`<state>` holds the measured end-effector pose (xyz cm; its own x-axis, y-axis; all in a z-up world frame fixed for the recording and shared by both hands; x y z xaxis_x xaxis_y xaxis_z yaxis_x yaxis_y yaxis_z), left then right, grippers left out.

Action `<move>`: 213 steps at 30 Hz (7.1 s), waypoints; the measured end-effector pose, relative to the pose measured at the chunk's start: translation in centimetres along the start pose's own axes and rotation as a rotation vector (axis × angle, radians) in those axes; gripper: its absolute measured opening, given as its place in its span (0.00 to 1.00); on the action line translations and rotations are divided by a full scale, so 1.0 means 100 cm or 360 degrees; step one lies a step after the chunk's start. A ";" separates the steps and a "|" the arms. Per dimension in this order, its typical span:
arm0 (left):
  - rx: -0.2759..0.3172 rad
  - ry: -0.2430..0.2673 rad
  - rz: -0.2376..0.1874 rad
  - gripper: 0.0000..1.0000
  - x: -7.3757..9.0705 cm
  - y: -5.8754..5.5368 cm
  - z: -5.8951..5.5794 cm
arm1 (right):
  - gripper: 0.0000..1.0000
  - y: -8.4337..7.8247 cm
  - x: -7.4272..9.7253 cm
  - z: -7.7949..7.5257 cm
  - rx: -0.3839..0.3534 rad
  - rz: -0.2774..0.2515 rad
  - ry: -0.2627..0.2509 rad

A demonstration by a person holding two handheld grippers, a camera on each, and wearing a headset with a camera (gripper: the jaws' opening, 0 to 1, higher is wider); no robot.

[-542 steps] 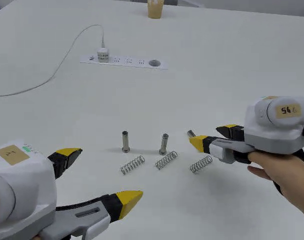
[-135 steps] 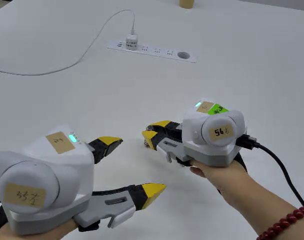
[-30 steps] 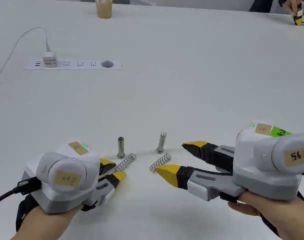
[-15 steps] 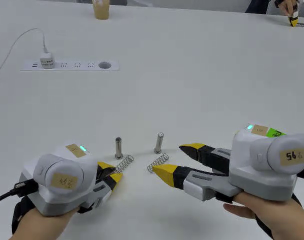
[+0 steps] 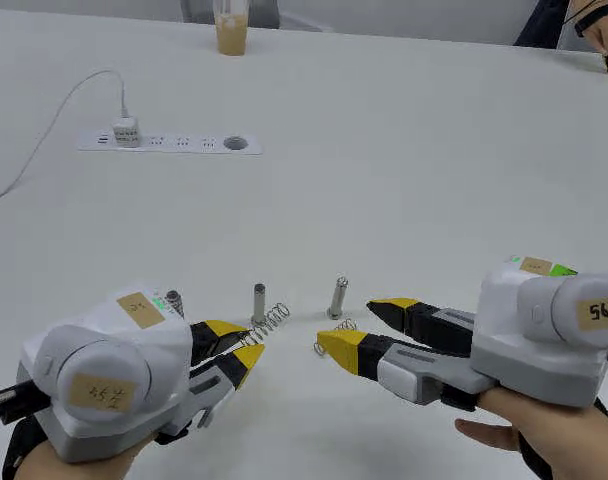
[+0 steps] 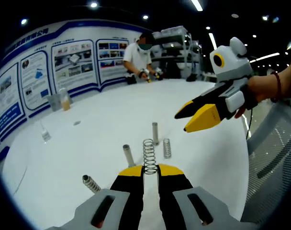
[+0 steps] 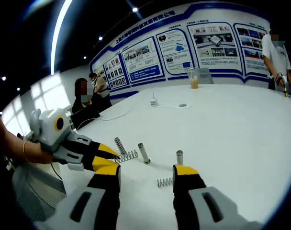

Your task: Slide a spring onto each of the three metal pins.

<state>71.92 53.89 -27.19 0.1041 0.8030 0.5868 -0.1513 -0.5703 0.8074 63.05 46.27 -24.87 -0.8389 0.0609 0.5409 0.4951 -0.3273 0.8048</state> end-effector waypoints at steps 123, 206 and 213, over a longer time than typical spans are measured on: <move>0.0242 -0.0037 -0.0080 0.58 0.027 -0.013 -0.011 | 0.12 0.055 -0.073 0.017 0.0243 -0.0167 0.0021; 0.0196 0.0002 -0.0081 0.57 0.025 -0.010 -0.009 | 0.31 0.036 -0.070 0.015 0.0315 0.0017 -0.0040; 0.0155 -0.0005 -0.0090 0.57 0.023 -0.003 -0.012 | 0.39 0.039 -0.048 0.007 0.0258 0.0005 -0.0066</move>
<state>71.05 56.11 -26.19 0.1131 0.8339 0.5402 -0.0489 -0.5383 0.8413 69.19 45.36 -24.16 -0.8290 0.1003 0.5502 0.5303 -0.1715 0.8303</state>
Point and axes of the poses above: the centre of the closed fingertips' face, and the gripper's own axes: x roughly backward along the fingers, z roughly to its left, y roughly out of its top, the point moved 3 cm from there along x, roughly backward along the fingers, and after that the axes turned 10 degrees about z, right-handed, at the moved point
